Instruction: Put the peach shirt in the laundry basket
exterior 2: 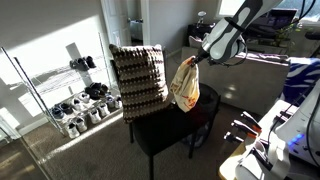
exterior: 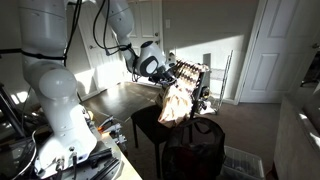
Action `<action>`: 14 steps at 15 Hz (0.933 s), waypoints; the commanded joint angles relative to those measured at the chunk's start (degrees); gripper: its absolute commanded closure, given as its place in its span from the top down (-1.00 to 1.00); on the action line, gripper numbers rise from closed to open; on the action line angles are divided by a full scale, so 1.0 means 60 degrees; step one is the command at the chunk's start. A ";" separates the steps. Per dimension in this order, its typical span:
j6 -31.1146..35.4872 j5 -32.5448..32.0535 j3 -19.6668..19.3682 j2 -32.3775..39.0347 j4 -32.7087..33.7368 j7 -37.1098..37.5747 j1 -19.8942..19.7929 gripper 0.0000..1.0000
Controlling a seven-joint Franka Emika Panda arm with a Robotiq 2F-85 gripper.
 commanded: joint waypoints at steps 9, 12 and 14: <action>0.0883 0.4928 -0.5490 0.0267 -0.0083 -0.0642 0.5517 -0.96; 0.0868 0.5502 -0.6315 0.0595 0.0121 -0.0428 0.6315 -0.96; 0.0863 0.5778 -0.6610 0.0907 0.0172 -0.0342 0.6578 -0.96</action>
